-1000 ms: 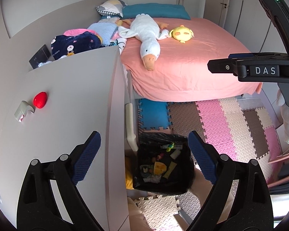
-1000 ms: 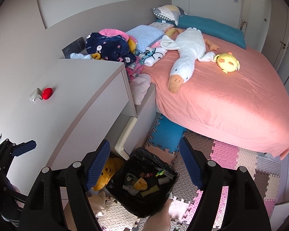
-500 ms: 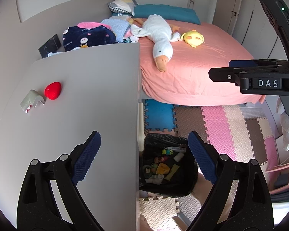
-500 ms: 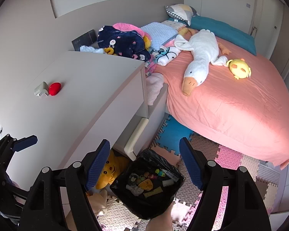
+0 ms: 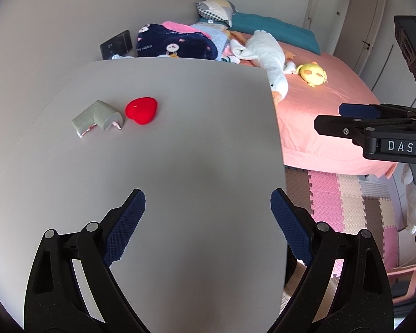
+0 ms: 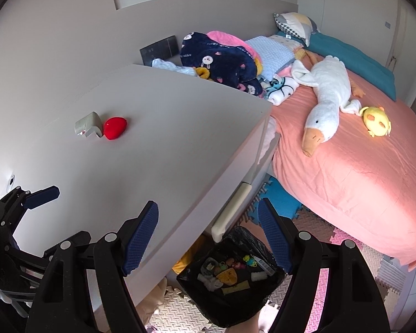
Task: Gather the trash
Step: 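Move both open tools back over the desk toward the corner guard and heart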
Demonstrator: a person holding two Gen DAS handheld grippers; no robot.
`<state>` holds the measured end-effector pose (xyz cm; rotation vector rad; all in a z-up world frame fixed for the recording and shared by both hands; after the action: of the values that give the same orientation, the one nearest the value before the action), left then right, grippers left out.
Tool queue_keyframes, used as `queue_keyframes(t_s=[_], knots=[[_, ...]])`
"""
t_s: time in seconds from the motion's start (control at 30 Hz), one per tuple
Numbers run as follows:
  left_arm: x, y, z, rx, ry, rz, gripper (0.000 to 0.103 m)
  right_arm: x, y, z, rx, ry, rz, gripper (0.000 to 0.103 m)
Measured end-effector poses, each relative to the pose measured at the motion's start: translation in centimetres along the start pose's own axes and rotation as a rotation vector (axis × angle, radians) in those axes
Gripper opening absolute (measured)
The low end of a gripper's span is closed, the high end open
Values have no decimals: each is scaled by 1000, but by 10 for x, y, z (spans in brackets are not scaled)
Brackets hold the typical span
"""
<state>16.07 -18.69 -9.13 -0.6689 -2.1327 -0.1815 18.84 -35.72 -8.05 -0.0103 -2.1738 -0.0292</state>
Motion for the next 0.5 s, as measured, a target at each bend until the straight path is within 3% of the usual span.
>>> queue_keyframes(t_s=[0.5], knots=[[2,100,-4,115,-30,-94,89,-52,71,-27,53,39,-59,75]])
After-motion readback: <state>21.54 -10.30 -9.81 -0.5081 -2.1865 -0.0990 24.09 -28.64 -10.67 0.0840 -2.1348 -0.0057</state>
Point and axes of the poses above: each gripper's, at about its wrist camera, not at the fingertips, and x roughly against the way its jaws point, y to its left, z to its underside, the point moved 10 cm from there along -x, roughly the way its jaws point, and after that the axes turned 4 degrees about z, right-handed, at the moved point
